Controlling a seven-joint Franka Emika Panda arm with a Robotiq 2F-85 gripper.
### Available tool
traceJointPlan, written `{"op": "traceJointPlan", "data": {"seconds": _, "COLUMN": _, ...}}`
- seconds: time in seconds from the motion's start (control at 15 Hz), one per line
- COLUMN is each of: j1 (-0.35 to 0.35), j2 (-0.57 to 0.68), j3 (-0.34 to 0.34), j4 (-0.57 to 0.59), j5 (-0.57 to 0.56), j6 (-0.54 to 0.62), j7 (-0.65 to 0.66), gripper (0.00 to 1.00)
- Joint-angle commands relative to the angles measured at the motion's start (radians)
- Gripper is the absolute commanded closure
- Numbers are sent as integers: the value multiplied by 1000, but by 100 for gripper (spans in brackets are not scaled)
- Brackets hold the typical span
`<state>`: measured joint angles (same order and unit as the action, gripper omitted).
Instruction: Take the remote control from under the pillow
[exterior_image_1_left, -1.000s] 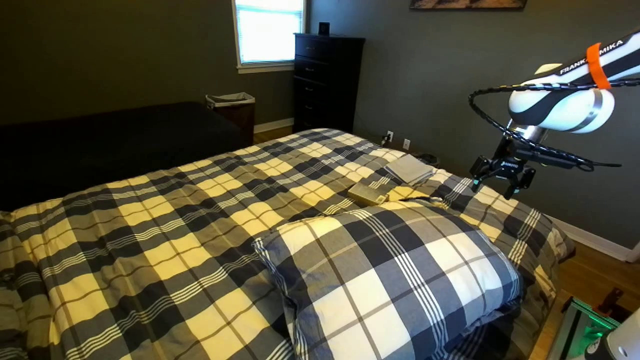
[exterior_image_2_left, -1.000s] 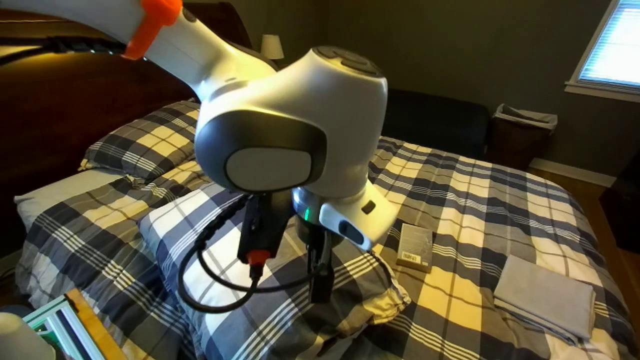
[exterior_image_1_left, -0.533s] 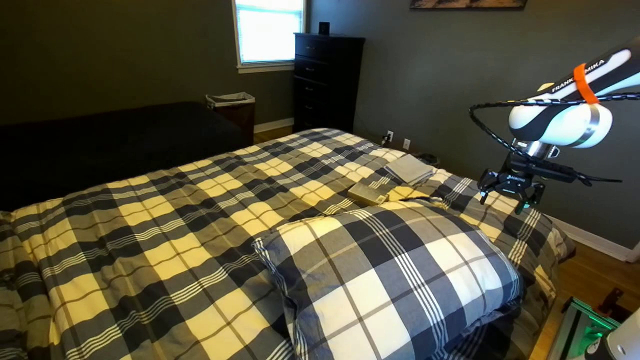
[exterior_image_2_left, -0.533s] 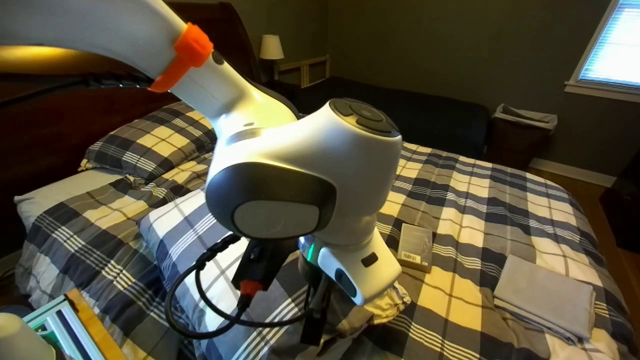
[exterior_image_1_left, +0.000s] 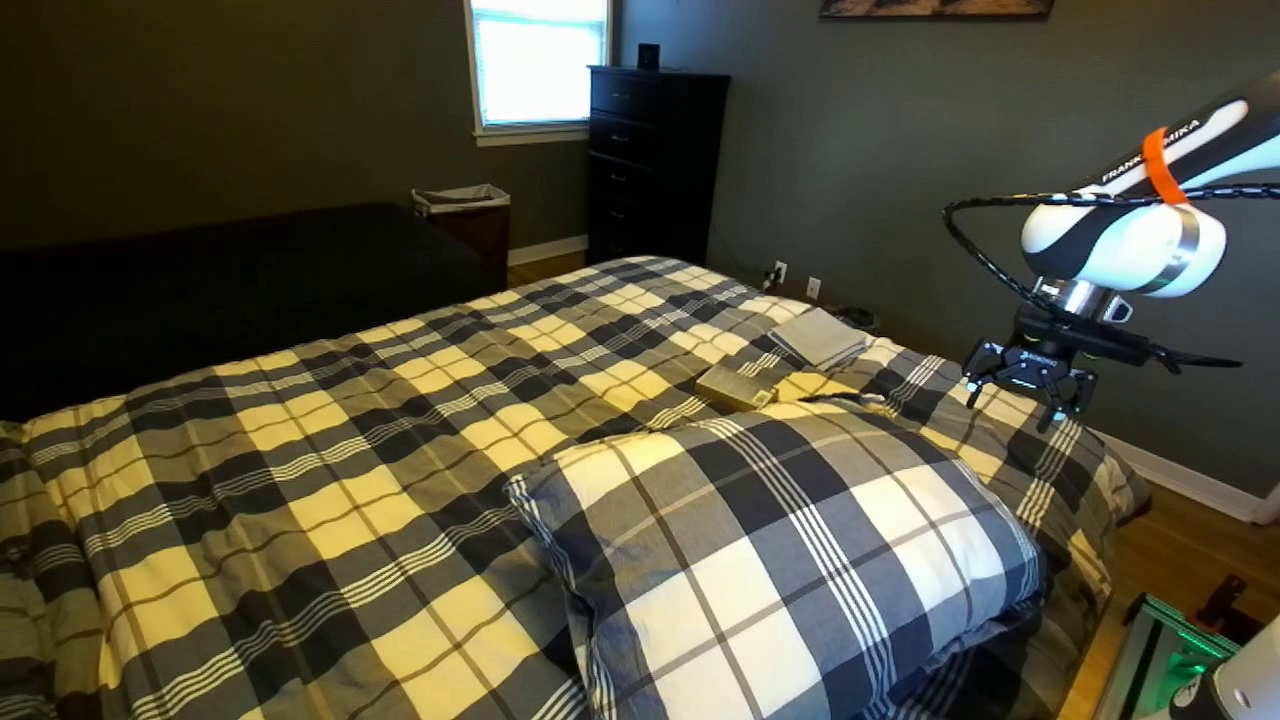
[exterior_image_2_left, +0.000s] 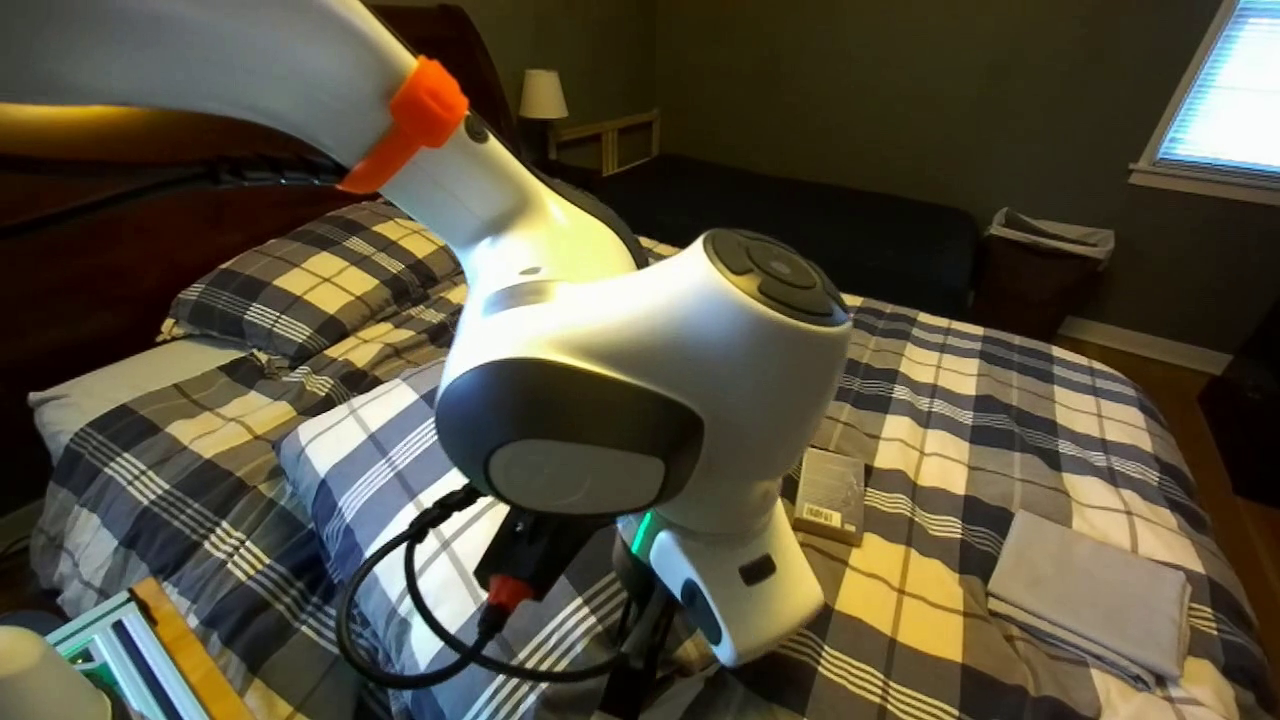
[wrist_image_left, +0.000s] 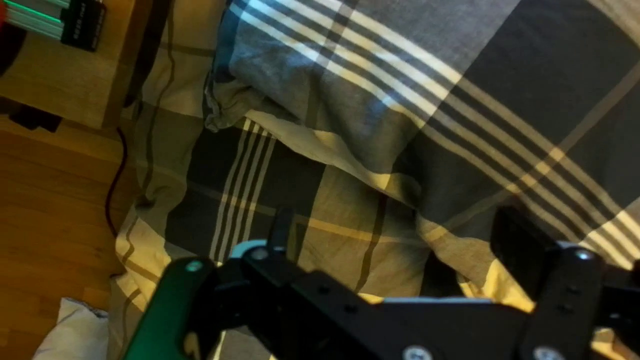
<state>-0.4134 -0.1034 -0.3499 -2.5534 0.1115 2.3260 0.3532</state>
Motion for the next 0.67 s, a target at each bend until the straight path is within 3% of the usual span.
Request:
{"op": "traceJointPlan", "data": {"seconds": 0.0, "j1": -26, "j2": 112, "j3": -55, "j4": 90, "j5": 83, "j6": -40, "j7": 20, "gripper": 0}}
{"op": "traceJointPlan", "data": {"seconds": 0.27, "j1": -46, "j2": 230, "j3": -95, "j4": 154, "j5": 191, "j6": -84, "j7": -24, "gripper": 0}}
{"op": "traceJointPlan", "data": {"seconds": 0.6, "j1": -74, "j2": 374, "j3": -96, "j4": 216, "j5": 266, "j6": -137, "j7": -52, "gripper": 0}}
